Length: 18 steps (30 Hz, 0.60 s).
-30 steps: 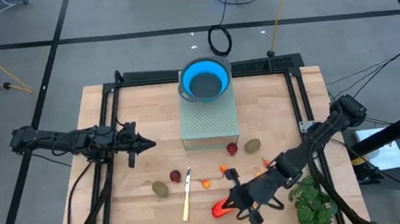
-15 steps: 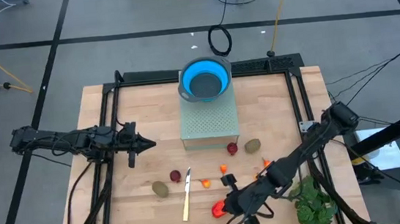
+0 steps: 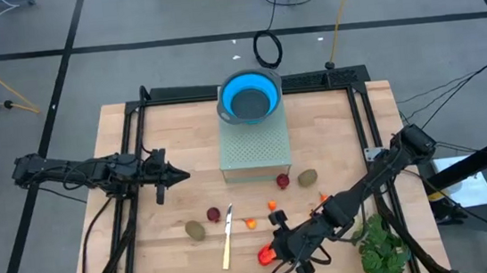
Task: Pick & Place Fruit
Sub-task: Put the mango into the blue strainer bowl on the shelf
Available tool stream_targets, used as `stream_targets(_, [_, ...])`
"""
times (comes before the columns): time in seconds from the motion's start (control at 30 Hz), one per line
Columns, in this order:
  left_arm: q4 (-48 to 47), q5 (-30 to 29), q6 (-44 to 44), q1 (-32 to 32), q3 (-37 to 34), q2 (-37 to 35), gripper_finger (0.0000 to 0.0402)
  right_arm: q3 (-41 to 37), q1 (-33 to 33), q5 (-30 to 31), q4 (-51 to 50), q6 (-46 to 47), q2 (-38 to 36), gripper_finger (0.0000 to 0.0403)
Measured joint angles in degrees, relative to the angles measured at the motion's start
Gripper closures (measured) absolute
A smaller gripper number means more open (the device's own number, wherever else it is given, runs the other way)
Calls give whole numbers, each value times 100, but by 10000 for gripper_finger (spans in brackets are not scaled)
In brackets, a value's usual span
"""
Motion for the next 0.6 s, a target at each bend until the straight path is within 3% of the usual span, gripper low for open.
stream_targets(0.6, [2, -2, -15, -2, 0, 0, 397, -4, -1, -157, -9, 297, -2, 146])
